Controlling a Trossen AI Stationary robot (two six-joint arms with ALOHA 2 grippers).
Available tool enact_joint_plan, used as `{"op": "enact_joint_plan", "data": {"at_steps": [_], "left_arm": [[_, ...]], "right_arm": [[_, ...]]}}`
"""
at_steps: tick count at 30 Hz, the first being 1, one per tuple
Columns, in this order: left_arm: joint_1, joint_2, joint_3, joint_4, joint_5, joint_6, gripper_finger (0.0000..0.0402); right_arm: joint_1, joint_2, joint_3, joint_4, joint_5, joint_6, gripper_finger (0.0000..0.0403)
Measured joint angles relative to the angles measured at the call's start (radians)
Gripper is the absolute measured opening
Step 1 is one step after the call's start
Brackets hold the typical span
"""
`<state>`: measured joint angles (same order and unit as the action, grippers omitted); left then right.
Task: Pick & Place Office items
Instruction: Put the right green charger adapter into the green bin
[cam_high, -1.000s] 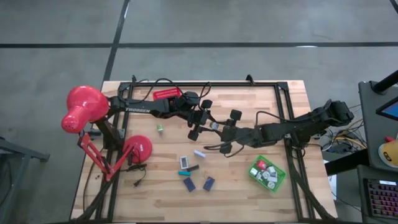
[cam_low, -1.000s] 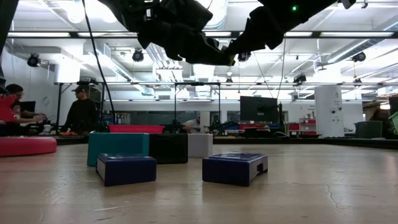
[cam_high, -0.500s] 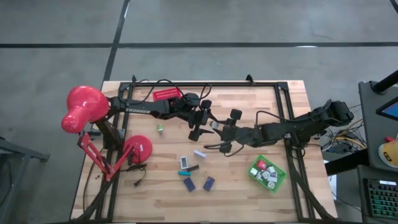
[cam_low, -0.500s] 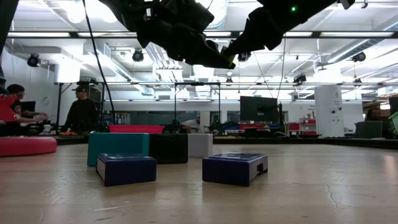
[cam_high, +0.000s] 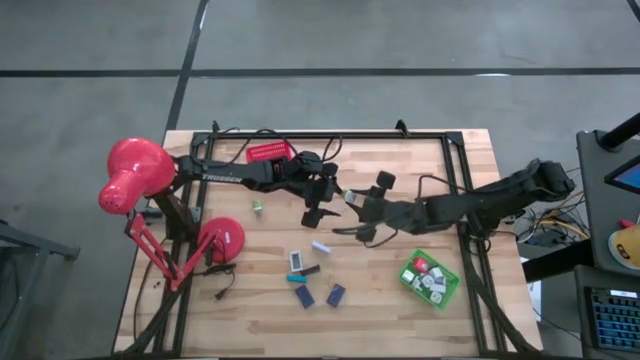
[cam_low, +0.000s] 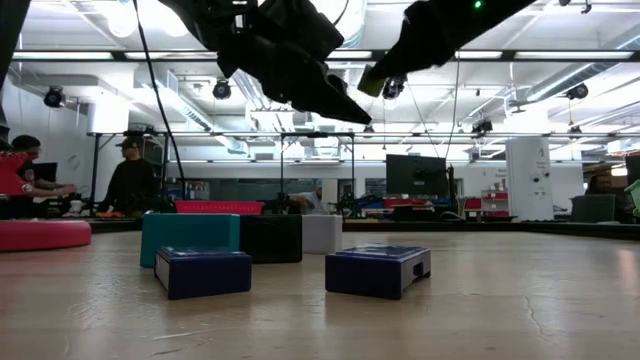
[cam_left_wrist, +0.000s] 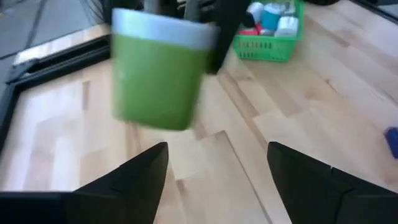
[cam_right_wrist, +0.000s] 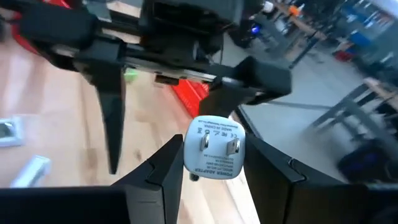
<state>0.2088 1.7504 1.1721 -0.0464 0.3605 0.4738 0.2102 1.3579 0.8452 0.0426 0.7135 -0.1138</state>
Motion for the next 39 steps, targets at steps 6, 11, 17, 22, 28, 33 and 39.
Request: {"op": "enact_joint_plan", "data": {"at_steps": [6,11,17,22,28,33,39], "left_arm": [[0.011,-0.004,0.000,0.005,-0.120,-0.011,0.0280],[0.011,-0.010,0.000,0.004,-0.146,-0.010,0.0280],[0.011,-0.010,0.000,-0.007,-0.151,-0.011,0.0280],[0.011,-0.010,0.000,-0.008,-0.151,-0.014,0.0280],[0.011,-0.010,0.000,-0.008,-0.150,-0.014,0.0280],[0.012,-0.010,0.000,-0.008,-0.150,-0.014,0.0280],[0.012,-0.010,0.000,-0.007,-0.148,0.002,0.0280]], "right_arm": [[0.031,-0.106,0.000,-0.172,-0.033,0.212,0.0137],[0.083,-0.185,0.000,-0.350,-0.087,0.423,0.0137],[0.128,-0.273,0.000,-0.521,-0.288,0.791,0.0137],[0.165,-0.319,0.000,-0.638,-0.438,1.133,0.0137],[0.173,-0.336,0.001,-0.847,-0.659,1.420,0.0137],[0.172,-0.312,0.000,-0.999,-0.679,1.555,0.0137],[0.195,-0.267,0.000,-1.011,-0.814,1.661,0.0137]]}}
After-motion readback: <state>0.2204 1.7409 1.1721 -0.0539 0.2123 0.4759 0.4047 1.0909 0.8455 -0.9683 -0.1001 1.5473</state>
